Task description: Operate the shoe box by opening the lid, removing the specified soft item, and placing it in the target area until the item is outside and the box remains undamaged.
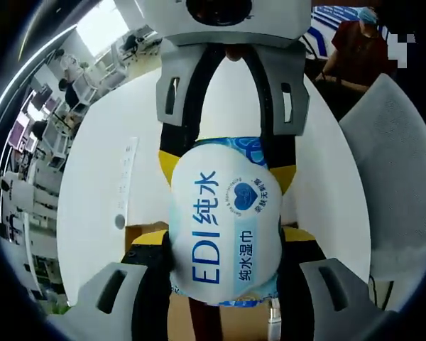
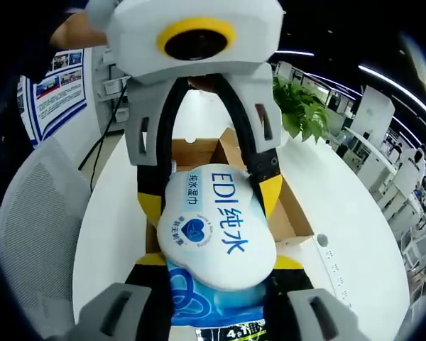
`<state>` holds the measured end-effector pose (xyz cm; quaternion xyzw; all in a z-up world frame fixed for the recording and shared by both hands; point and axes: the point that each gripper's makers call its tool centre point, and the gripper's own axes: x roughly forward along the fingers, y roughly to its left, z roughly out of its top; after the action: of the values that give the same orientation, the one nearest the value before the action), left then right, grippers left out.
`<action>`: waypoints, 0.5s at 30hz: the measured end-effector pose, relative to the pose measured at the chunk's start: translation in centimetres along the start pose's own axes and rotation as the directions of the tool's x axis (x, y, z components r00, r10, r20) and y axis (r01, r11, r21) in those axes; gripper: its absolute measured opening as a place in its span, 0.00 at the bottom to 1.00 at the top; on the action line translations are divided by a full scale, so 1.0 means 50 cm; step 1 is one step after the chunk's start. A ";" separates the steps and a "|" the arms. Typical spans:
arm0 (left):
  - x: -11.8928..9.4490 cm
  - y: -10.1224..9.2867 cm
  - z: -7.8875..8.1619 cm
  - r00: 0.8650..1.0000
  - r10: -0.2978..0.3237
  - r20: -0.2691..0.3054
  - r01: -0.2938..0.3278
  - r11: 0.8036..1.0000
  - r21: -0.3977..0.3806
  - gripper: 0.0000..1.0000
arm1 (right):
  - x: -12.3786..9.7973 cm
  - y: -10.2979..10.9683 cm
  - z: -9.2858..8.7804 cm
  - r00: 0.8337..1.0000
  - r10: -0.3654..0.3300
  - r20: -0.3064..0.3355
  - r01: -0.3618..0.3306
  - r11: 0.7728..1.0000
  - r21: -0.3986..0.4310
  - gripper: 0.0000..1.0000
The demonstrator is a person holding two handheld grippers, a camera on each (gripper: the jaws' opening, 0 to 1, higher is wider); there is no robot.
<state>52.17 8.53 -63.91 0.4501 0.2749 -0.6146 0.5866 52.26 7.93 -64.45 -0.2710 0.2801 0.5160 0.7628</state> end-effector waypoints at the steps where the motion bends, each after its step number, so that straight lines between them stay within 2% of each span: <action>1: 0.005 0.002 0.006 1.000 0.003 0.001 -0.003 1.000 0.001 0.60 | -0.004 -0.004 -0.006 1.000 -0.002 -0.003 0.002 1.000 -0.005 0.46; 15: 0.060 0.020 0.053 1.000 0.010 0.019 -0.010 1.000 0.002 0.60 | -0.030 -0.030 -0.071 1.000 -0.006 -0.021 0.005 1.000 -0.010 0.46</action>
<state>52.81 4.64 -65.17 0.4461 0.2664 -0.6161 0.5920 52.65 4.01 -65.69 -0.2811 0.2849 0.5124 0.7598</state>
